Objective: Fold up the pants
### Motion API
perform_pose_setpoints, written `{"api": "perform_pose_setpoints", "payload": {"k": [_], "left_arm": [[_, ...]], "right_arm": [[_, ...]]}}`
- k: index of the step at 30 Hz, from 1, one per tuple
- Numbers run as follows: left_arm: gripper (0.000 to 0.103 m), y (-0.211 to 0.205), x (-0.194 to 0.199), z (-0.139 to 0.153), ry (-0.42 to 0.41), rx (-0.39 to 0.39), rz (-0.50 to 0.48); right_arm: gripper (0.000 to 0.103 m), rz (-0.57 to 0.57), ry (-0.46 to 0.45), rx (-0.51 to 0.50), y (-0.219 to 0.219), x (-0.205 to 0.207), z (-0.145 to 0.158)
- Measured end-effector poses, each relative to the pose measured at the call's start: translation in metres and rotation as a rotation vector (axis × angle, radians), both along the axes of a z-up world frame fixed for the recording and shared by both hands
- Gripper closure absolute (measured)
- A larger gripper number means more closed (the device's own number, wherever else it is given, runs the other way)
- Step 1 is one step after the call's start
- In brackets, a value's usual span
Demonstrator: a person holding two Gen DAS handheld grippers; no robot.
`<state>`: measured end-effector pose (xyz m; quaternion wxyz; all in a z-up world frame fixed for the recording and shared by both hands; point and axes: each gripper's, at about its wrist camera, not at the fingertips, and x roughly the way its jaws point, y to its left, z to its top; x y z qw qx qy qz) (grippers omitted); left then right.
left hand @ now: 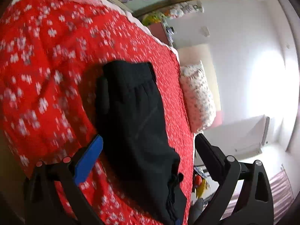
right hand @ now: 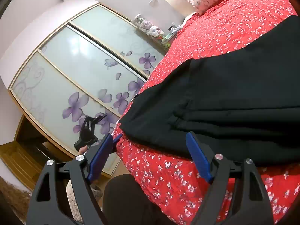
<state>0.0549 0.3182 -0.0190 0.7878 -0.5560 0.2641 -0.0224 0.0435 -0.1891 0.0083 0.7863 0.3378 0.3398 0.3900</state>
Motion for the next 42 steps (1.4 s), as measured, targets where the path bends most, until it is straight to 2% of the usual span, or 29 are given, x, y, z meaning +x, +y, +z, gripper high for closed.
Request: {"api": "perform_pose_setpoints", "payload": {"k": [4, 10, 11, 14, 15, 17, 19, 23, 30, 31, 33, 35, 36, 40, 42], "left_arm": [[0.005, 0.015, 0.015, -0.001, 0.049, 0.012, 0.011], [0.006, 0.019, 0.04, -0.001, 0.087, 0.026, -0.04], [0.006, 0.017, 0.041, 0.003, 0.076, 0.033, -0.05], [0.008, 0.009, 0.036, 0.021, -0.043, 0.11, -0.108], [0.009, 0.006, 0.034, 0.024, -0.059, 0.131, -0.116], [0.009, 0.0, 0.038, 0.024, -0.039, 0.167, -0.114], [0.01, 0.0, 0.043, 0.015, 0.013, 0.158, -0.097], [0.03, 0.005, 0.053, -0.003, 0.074, 0.15, -0.088], [0.034, -0.002, 0.064, -0.001, 0.127, 0.203, -0.073], [0.037, -0.003, 0.068, 0.0, 0.134, 0.211, -0.07], [0.045, -0.005, 0.071, 0.0, 0.155, 0.228, -0.058], [0.059, -0.006, 0.072, 0.0, 0.181, 0.25, -0.05], [0.06, -0.005, 0.071, -0.001, 0.182, 0.254, -0.051], [0.077, -0.006, 0.067, 0.003, 0.182, 0.284, -0.05], [0.081, -0.012, 0.065, 0.012, 0.17, 0.332, -0.056]], "right_arm": [[0.021, 0.012, 0.007, -0.003, 0.002, 0.002, -0.002], [0.021, 0.023, 0.024, -0.012, 0.005, 0.006, -0.005], [0.021, 0.024, 0.027, -0.011, 0.005, 0.006, -0.006], [0.021, 0.028, 0.028, -0.009, 0.006, 0.008, -0.007], [0.021, 0.031, 0.029, -0.01, 0.006, 0.009, -0.007], [0.021, 0.035, 0.035, -0.014, 0.008, 0.011, -0.009], [0.021, 0.042, 0.04, -0.02, 0.009, 0.012, -0.01], [0.021, 0.056, 0.037, -0.029, 0.012, 0.012, -0.01], [0.021, 0.059, 0.042, -0.031, 0.012, 0.012, -0.012], [0.021, 0.059, 0.042, -0.031, 0.013, 0.013, -0.011], [0.02, 0.06, 0.041, -0.032, 0.012, 0.012, -0.011], [0.02, 0.06, 0.041, -0.031, 0.012, 0.012, -0.011], [0.02, 0.06, 0.041, -0.031, 0.012, 0.012, -0.011], [0.02, 0.061, 0.038, -0.026, 0.012, 0.011, -0.01], [0.02, 0.063, 0.035, -0.017, 0.011, 0.01, -0.009]]}}
